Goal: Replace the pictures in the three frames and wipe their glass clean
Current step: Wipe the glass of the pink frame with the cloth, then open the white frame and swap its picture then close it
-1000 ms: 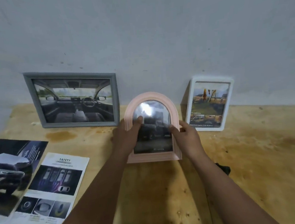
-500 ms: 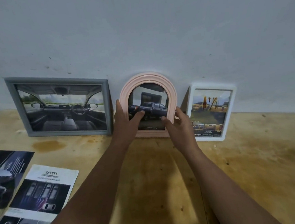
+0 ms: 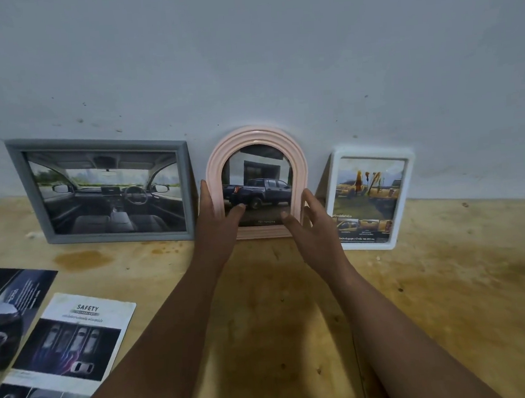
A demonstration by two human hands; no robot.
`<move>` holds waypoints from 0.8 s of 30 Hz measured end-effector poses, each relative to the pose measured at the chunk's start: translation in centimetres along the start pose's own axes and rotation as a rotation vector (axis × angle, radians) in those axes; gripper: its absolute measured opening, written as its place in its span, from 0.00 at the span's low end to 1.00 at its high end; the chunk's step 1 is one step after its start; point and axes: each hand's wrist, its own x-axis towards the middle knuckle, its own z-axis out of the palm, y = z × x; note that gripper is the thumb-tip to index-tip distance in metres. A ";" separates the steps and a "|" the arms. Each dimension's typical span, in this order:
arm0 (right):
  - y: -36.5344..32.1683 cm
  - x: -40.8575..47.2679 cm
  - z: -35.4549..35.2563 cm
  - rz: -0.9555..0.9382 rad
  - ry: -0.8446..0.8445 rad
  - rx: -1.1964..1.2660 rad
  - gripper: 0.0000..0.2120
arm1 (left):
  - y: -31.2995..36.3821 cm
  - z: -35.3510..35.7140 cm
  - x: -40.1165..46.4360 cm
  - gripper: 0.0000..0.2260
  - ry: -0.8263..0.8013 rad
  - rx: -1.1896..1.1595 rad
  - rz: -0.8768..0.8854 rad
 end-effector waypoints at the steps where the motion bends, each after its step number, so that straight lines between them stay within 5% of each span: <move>1: 0.2 -0.3 -0.2 0.004 -0.013 0.011 0.23 | 0.0 0.2 -0.5 0.40 0.002 0.006 -0.005; 6: 1.1 -2.5 -3.5 0.015 0.142 -0.016 0.24 | -0.8 3.5 -7.0 0.37 0.204 0.147 0.115; 9: 1.5 -2.5 -7.5 0.014 0.300 0.050 0.18 | -0.3 7.3 -10.1 0.32 -0.029 0.183 0.234; 14: 3.7 0.0 -14.4 0.154 0.597 0.012 0.15 | 2.0 12.9 -9.0 0.36 -0.335 0.122 0.046; 19: 5.4 2.3 -17.9 0.362 0.439 -0.035 0.23 | 2.9 15.8 -7.0 0.36 -0.337 0.074 -0.079; 24: 5.7 3.2 -17.9 0.375 0.233 0.048 0.23 | 3.4 18.1 -6.8 0.27 -0.257 -0.036 -0.037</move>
